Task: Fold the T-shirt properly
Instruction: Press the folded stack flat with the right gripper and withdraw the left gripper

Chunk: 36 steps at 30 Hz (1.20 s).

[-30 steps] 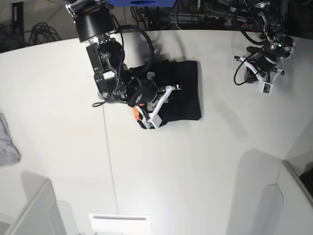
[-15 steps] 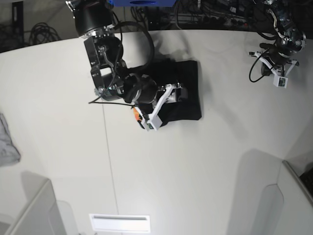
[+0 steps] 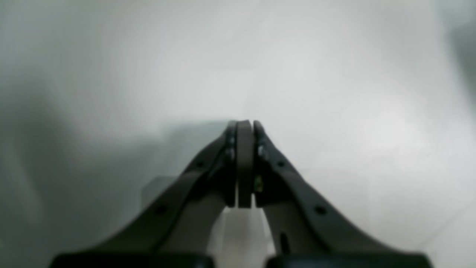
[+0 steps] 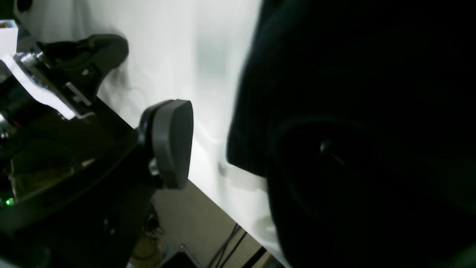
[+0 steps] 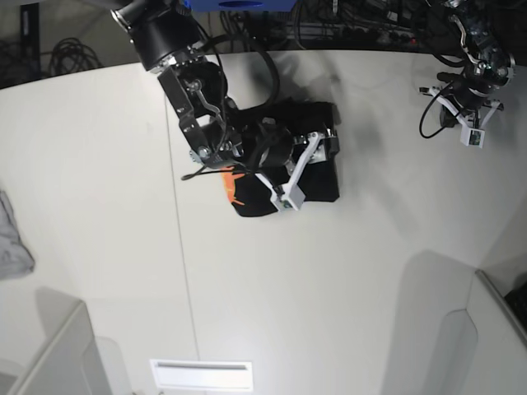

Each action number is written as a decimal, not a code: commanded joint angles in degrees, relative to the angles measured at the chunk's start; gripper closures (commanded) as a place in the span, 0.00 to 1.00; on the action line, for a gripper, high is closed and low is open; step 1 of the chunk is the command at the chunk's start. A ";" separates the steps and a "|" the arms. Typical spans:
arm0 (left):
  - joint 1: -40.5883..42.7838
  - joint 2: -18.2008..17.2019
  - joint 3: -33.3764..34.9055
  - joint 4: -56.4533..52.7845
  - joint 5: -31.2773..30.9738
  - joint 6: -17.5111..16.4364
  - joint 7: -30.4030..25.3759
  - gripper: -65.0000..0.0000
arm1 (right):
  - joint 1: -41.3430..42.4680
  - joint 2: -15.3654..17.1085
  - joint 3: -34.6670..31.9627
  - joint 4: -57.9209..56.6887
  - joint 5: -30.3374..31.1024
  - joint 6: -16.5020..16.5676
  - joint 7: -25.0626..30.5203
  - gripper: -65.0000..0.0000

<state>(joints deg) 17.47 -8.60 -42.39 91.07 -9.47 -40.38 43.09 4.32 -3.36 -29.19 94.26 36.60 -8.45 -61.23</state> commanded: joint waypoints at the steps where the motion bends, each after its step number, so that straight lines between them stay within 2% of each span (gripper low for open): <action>1: 0.42 -0.50 -0.38 0.32 0.90 0.38 1.26 1.00 | 1.00 -0.56 -0.57 0.91 0.81 -0.21 0.70 0.41; 9: 0.42 -0.50 -0.38 0.32 0.90 0.38 1.26 1.00 | 2.85 -1.00 -4.70 0.82 0.81 -0.30 0.70 0.41; 16: 0.33 -0.50 -0.38 0.23 0.90 0.38 1.26 1.00 | 4.43 -1.08 -11.38 2.93 0.81 -0.30 0.79 0.41; 19: 0.42 -0.50 -0.47 0.49 0.90 0.38 1.26 1.00 | 4.17 0.06 -9.71 7.50 0.81 -0.30 0.79 0.42; 21: 0.94 -0.50 -0.47 0.58 0.82 0.38 1.26 1.00 | 3.20 3.05 -5.84 11.37 0.81 -0.30 0.79 0.48; 22: 1.47 -0.50 -0.47 0.58 0.82 0.38 1.26 1.00 | 2.41 4.54 -3.21 12.95 0.81 -0.30 1.14 0.55; 23: 1.73 -0.50 -0.38 0.93 0.46 0.38 1.26 1.00 | 1.71 6.04 -0.30 13.92 0.81 -0.30 2.02 0.64; 25: 2.79 -0.50 -0.38 1.37 -2.88 0.38 1.26 1.00 | -0.14 8.41 5.06 14.36 0.90 -0.21 4.92 0.91; 26: 3.49 -0.50 -0.38 1.37 -5.25 0.38 1.26 1.00 | -0.84 9.38 7.43 14.36 0.90 -0.21 5.89 1.00; 30: 4.55 -1.64 0.15 1.81 -11.76 0.38 1.35 1.00 | -4.71 10.61 12.35 14.62 1.16 -0.12 4.66 1.00; 33: 4.55 -1.64 0.24 2.96 -11.93 0.38 1.35 1.00 | -8.32 11.40 12.53 14.71 1.16 -0.04 3.78 1.00; 36: 4.55 -1.90 0.15 3.39 -11.93 0.38 1.35 1.00 | -10.51 11.75 12.88 12.86 0.81 -0.04 6.51 1.00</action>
<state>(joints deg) 21.93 -9.56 -41.91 93.43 -20.91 -39.53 45.28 -7.07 8.49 -16.53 106.43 37.08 -8.80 -55.29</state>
